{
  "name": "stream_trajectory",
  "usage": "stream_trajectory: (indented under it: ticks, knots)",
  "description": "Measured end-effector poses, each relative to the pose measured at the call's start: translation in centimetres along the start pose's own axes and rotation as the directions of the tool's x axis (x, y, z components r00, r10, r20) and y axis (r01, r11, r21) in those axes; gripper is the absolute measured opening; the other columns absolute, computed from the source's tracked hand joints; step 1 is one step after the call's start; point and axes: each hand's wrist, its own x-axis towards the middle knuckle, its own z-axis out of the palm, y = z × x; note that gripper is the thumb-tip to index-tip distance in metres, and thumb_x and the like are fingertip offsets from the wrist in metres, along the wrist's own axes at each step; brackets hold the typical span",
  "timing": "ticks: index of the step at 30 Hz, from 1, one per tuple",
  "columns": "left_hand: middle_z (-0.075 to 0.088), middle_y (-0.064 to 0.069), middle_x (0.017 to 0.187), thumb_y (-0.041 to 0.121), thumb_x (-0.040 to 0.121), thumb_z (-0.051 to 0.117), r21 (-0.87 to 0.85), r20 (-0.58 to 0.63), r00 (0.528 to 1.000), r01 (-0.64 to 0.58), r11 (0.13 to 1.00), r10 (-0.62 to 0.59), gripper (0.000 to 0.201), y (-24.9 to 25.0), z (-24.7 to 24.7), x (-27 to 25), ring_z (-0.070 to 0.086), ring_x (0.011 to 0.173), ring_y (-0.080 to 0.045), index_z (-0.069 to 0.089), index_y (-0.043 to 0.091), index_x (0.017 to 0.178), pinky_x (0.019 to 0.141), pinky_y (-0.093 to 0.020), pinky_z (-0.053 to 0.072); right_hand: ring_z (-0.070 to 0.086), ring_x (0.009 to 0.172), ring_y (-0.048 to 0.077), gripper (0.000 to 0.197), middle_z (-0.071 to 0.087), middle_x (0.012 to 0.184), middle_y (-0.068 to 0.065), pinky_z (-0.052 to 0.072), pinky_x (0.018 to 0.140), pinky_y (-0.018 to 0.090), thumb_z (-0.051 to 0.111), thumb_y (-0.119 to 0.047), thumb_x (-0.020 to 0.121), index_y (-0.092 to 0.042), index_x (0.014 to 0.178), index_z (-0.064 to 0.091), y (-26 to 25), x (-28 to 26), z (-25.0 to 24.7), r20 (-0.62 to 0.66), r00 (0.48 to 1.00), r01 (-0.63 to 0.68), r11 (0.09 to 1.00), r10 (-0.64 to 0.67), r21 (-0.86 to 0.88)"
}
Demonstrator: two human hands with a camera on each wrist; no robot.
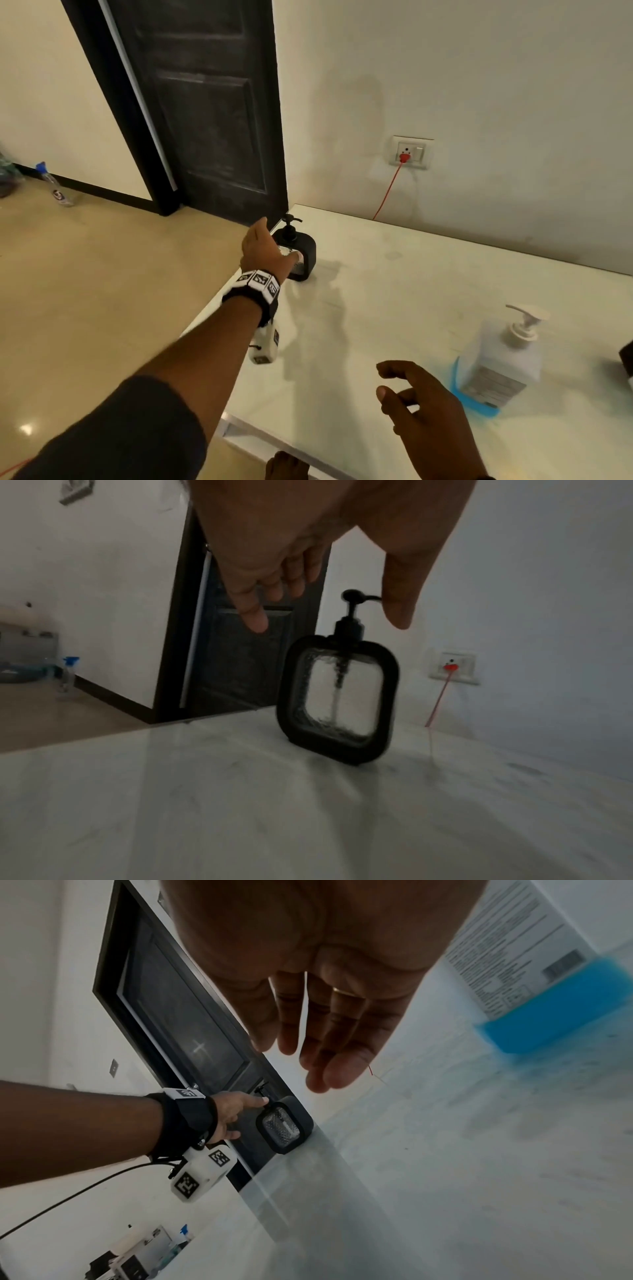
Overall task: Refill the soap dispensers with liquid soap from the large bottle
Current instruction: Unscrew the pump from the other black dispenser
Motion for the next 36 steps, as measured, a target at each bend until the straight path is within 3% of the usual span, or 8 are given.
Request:
stream_trajectory:
  ticks: [4,9,14,16,25,31,33,36]
  knots:
    - [0.028,-0.01,0.168,0.013,0.081,0.087,0.063,0.113,0.993,0.022,0.998,-0.029,0.107,-1.7,0.6,4.5,0.027,0.155,-0.033,0.019,0.015,0.164,0.126,-0.044,0.028,0.061,0.083,-0.01,0.028,0.06,0.099,-0.029,0.056,0.069,0.02,0.069,-0.034,0.089,-0.053,0.102,0.053,0.6,0.4,0.1,0.04,0.998,-0.053,0.998,0.054,-0.038]
    - [0.04,-0.011,0.163,0.002,0.084,0.081,0.129,0.297,0.953,-0.101,0.987,0.059,0.102,-3.5,1.6,7.4,0.042,0.146,-0.037,0.023,0.026,0.164,0.119,-0.045,0.039,0.057,0.076,-0.019,0.029,0.061,0.093,-0.026,0.049,0.064,0.008,0.068,-0.038,0.089,-0.056,0.099,0.047,0.9,0.7,-0.2,0.09,0.987,-0.126,0.99,0.132,-0.068]
    - [0.055,-0.015,0.142,0.031,0.08,0.09,0.222,0.296,0.943,-0.22,0.95,0.15,0.083,-3.3,1.9,7.0,0.057,0.129,-0.04,0.048,0.021,0.151,0.11,-0.046,0.047,0.059,0.081,-0.014,0.031,0.063,0.092,-0.023,0.055,0.069,0.016,0.07,-0.033,0.089,-0.053,0.101,0.051,1.2,0.4,-1.1,0.057,0.991,-0.12,0.992,0.121,-0.03]
    - [0.061,-0.014,0.135,0.03,0.079,0.09,0.201,0.304,0.939,-0.227,0.953,0.16,0.076,-2.9,1.6,5.9,0.061,0.124,-0.038,0.053,0.017,0.144,0.106,-0.046,0.049,0.061,0.083,-0.011,0.03,0.064,0.094,-0.022,0.056,0.071,0.02,0.07,-0.032,0.089,-0.052,0.102,0.052,1.2,0.2,-1.5,0.039,0.994,-0.101,0.995,0.102,-0.012]
    - [0.063,-0.005,0.136,0.02,0.079,0.09,0.005,0.501,0.831,-0.285,0.958,0.244,0.074,1.5,-1.8,-7.1,0.058,0.122,-0.028,0.053,0.016,0.143,0.105,-0.035,0.042,0.065,0.087,0.0,0.025,0.057,0.109,-0.036,0.059,0.071,0.031,0.07,-0.027,0.089,-0.045,0.105,0.063,0.6,-2.6,-4.3,-0.124,0.992,0.027,0.997,-0.017,0.078]
    - [0.059,0.019,0.115,0.021,0.079,0.09,-0.175,0.505,0.795,-0.287,0.942,0.336,0.062,4.4,-3.0,-18.3,0.055,0.108,-0.005,0.052,0.038,0.124,0.089,-0.014,0.039,0.058,0.095,-0.004,0.022,0.061,0.098,-0.029,0.048,0.066,0.011,0.072,-0.029,0.088,-0.045,0.099,0.061,0.6,-5.0,-6.2,-0.278,0.951,0.139,0.99,-0.137,-0.012]
    - [0.059,0.029,0.11,0.031,0.073,0.093,-0.262,0.499,0.788,-0.26,0.93,0.361,0.059,5.2,-2.6,-21.6,0.056,0.1,0.015,0.051,0.049,0.111,0.082,0.0,0.036,0.053,0.103,-0.006,0.023,0.056,0.106,-0.034,0.047,0.076,0.013,0.067,-0.045,0.085,-0.046,0.107,0.06,0.7,-5.8,-6.9,-0.297,0.938,0.164,0.983,-0.18,-0.077]
    - [0.066,0.028,0.106,0.044,0.064,0.086,-0.303,0.523,0.768,-0.238,0.923,0.37,0.053,5.8,-1.0,-25.3,0.056,0.095,0.026,0.055,0.052,0.107,0.079,0.0,0.04,0.046,0.113,-0.011,0.041,0.051,0.115,-0.036,0.039,0.094,0.017,0.062,-0.053,0.079,-0.04,0.118,0.062,1.4,-6.6,-7.5,-0.307,0.925,0.189,0.972,-0.223,-0.136]
